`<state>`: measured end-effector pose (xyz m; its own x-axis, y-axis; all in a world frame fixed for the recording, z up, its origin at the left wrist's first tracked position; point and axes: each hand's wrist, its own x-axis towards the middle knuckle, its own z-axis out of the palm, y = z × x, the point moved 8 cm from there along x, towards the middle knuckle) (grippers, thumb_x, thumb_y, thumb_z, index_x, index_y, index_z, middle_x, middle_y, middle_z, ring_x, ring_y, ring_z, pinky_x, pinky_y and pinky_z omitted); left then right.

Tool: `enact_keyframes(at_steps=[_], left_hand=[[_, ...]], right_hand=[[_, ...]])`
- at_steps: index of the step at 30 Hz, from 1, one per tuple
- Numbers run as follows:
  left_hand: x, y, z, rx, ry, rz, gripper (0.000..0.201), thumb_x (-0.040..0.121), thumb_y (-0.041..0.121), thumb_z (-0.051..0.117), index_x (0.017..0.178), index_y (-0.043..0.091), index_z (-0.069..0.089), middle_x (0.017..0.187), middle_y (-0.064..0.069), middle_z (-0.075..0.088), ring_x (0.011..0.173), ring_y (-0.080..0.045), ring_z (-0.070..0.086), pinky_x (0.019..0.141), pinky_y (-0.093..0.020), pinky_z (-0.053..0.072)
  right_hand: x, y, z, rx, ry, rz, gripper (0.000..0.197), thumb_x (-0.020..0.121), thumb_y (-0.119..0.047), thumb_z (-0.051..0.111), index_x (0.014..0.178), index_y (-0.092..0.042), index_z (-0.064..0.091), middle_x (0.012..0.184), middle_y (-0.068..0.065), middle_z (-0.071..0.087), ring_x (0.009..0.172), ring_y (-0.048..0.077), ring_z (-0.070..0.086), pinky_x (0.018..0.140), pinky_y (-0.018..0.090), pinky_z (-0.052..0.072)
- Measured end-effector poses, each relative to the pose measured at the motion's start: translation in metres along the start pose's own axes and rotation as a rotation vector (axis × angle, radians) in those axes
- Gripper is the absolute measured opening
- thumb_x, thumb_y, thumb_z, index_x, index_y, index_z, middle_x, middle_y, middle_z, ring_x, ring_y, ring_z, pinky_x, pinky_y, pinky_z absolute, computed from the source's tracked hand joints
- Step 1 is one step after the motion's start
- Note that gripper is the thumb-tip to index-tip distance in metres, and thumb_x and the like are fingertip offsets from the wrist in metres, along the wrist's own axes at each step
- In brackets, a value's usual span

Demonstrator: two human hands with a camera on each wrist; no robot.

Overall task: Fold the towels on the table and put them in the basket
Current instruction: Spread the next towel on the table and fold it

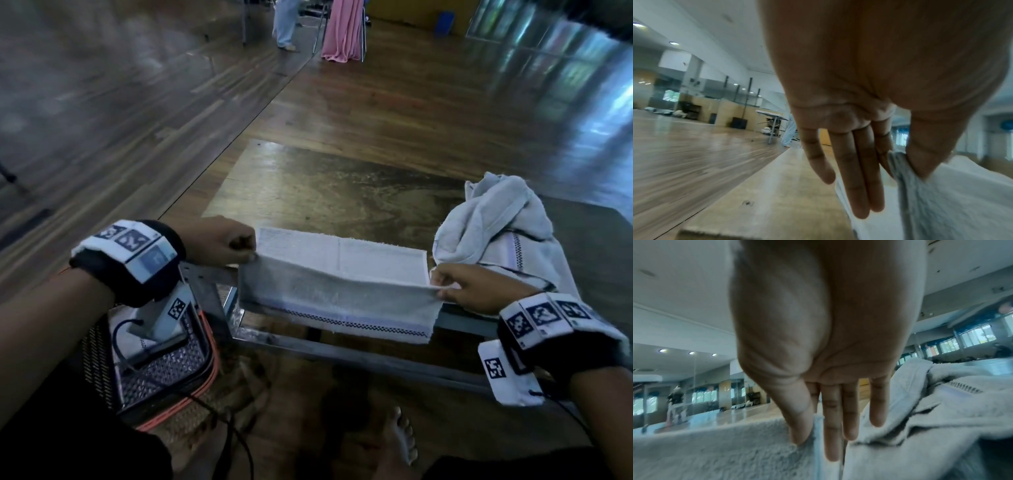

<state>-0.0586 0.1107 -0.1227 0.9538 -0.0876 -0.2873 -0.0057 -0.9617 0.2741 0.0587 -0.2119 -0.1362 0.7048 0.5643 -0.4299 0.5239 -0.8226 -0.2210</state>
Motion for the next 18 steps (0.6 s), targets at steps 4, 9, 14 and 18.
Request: enact_keyframes(at_steps=[4,9,14,18], left_hand=[[0.012,-0.013,-0.021,-0.139,0.094,-0.003,0.007,0.090,0.026,0.056,0.093,0.019,0.057,0.089,0.003,0.066,0.083,-0.015,0.061,0.077,-0.033,0.050],[0.035,-0.029,-0.021,-0.097,0.165,-0.095,0.009,0.088,0.026,0.059,0.091,0.019,0.058,0.091,0.001,0.066,0.081,-0.016,0.058,0.071,-0.027,0.042],[0.048,-0.034,-0.009,-0.059,0.197,-0.155,0.016,0.089,0.025,0.057,0.101,0.013,0.057,0.107,-0.004,0.057,0.099,-0.021,0.054,0.078,-0.029,0.039],[0.058,-0.030,0.005,-0.019,0.129,-0.161,0.020,0.090,0.019,0.055,0.108,0.010,0.056,0.117,-0.010,0.057,0.106,-0.027,0.051,0.090,-0.037,0.042]], right_hand=[[0.004,0.003,-0.037,0.137,0.185,-0.008,0.007,0.088,-0.013,0.060,0.095,-0.015,0.060,0.095,0.006,0.064,0.088,0.020,0.060,0.079,0.033,0.047],[0.034,0.007,-0.048,0.129,0.375,0.064,0.005,0.085,-0.013,0.062,0.090,-0.015,0.062,0.091,0.003,0.063,0.086,0.018,0.056,0.075,0.029,0.043],[0.064,0.011,-0.021,-0.038,0.282,0.189,0.012,0.086,-0.019,0.057,0.097,-0.020,0.059,0.112,0.005,0.058,0.108,0.027,0.053,0.094,0.043,0.043],[0.068,0.015,-0.015,-0.106,0.281,0.243,0.015,0.088,-0.023,0.052,0.101,-0.026,0.056,0.122,0.005,0.056,0.116,0.027,0.048,0.097,0.041,0.036]])
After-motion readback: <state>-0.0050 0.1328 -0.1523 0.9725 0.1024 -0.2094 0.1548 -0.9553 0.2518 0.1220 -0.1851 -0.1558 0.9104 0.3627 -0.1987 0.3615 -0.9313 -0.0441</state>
